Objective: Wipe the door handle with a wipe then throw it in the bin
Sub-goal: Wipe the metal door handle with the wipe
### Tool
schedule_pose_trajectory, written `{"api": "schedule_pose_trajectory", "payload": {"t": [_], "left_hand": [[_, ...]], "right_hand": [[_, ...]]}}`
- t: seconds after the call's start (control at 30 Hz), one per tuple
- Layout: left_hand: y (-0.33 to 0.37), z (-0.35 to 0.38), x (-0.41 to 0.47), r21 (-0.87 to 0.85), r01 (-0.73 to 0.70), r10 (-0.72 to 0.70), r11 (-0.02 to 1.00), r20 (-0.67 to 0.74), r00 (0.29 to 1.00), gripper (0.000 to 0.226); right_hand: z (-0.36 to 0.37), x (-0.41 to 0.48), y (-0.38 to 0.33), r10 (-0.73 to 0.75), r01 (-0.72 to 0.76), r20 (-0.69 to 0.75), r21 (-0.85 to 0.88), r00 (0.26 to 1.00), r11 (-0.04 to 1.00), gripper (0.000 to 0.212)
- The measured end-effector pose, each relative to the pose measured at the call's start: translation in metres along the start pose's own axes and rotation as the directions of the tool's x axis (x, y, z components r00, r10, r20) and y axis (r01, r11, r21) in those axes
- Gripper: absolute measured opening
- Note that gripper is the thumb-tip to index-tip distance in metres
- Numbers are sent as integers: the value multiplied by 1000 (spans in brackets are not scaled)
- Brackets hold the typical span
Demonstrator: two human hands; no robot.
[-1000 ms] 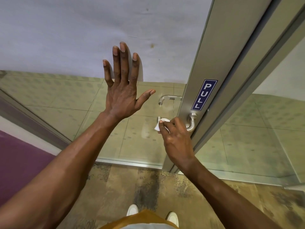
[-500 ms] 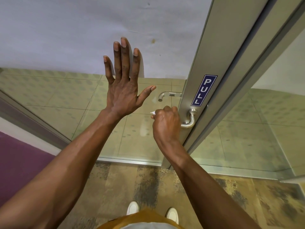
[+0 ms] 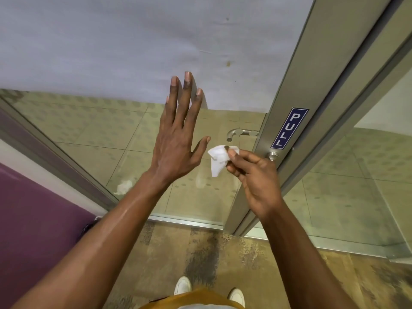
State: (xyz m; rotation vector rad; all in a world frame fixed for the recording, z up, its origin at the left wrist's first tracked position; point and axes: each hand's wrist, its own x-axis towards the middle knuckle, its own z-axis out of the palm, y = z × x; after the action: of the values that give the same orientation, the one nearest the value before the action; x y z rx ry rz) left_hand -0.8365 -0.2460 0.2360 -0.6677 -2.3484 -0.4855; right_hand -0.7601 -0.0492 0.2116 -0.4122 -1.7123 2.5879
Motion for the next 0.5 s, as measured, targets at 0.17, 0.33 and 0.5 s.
{"api": "schedule_pose_trajectory", "payload": {"t": [0.17, 0.33, 0.5], "left_hand": [[39, -4, -40, -347, 257, -289, 902, -45, 956, 30], [66, 4, -67, -676, 641, -504, 362, 437, 745, 11], [84, 13, -74, -662, 749, -372, 17, 692, 619, 46]], "right_hand": [[-27, -15, -2, 115, -129, 82, 185, 990, 974, 17], [-51, -25, 1, 96, -101, 43, 127, 994, 987, 20], [-64, -36, -1, 85, -86, 28, 44, 996, 995, 19]]}}
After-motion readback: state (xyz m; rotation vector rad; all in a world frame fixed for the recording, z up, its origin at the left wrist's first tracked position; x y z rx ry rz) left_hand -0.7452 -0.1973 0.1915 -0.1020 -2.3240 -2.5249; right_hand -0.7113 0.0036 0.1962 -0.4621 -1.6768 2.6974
